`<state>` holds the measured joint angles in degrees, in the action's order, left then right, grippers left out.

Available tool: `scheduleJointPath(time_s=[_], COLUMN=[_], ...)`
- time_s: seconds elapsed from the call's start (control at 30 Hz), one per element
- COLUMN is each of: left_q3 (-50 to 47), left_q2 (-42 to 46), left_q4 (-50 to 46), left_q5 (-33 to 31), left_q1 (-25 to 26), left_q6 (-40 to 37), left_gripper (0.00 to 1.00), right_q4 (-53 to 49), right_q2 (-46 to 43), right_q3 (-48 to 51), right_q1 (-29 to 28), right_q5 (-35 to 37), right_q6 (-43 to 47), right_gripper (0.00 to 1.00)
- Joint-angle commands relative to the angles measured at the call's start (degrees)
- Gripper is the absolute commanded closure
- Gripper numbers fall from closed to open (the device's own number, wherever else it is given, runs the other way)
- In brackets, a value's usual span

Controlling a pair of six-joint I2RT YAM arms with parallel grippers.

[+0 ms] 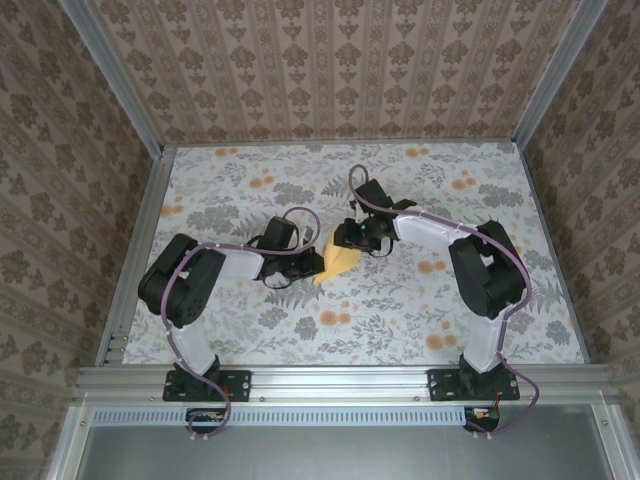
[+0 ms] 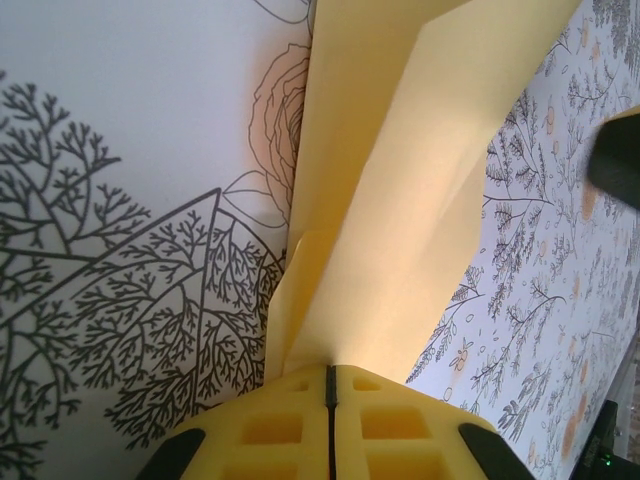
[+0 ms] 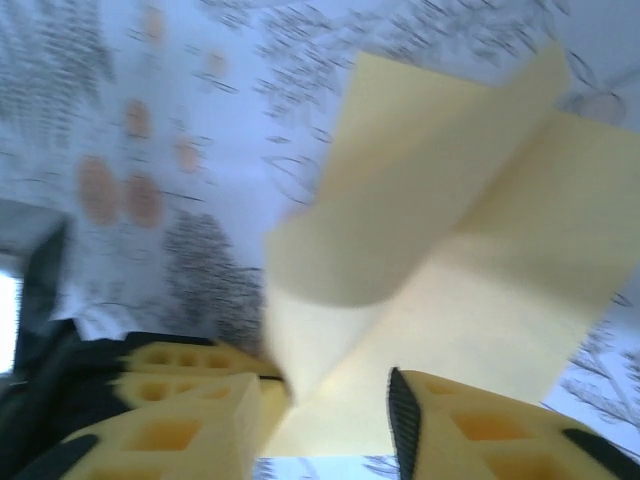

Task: Fold a paper plane with a square sheet of paper (pick it up from the middle)
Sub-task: Fourth fold the wing at the center of the table.

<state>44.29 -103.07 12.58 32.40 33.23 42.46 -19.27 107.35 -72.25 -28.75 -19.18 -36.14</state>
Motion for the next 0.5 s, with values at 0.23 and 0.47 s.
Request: scheduleJointPath(time_s=[0.23,0.47], left_q3=[0.0,0.1], left_q2=[-1.4,-1.2], left_q4=[-3.3,-3.6], left_q5=[-0.7,-0.7], left_q1=[-0.4,-0.4], left_q6=[-0.8,-0.8], left_gripper=[0.94,0.94], right_q4=[6.9,7.1], right_q2=[5.3,8.3], right_q3=[0.1,-0.9], right_q1=[-0.4,-0.3], right_q5=[-8.8,-9.7], right_q6=[-1.0,-0.6], right_gripper=[0.74,0.78])
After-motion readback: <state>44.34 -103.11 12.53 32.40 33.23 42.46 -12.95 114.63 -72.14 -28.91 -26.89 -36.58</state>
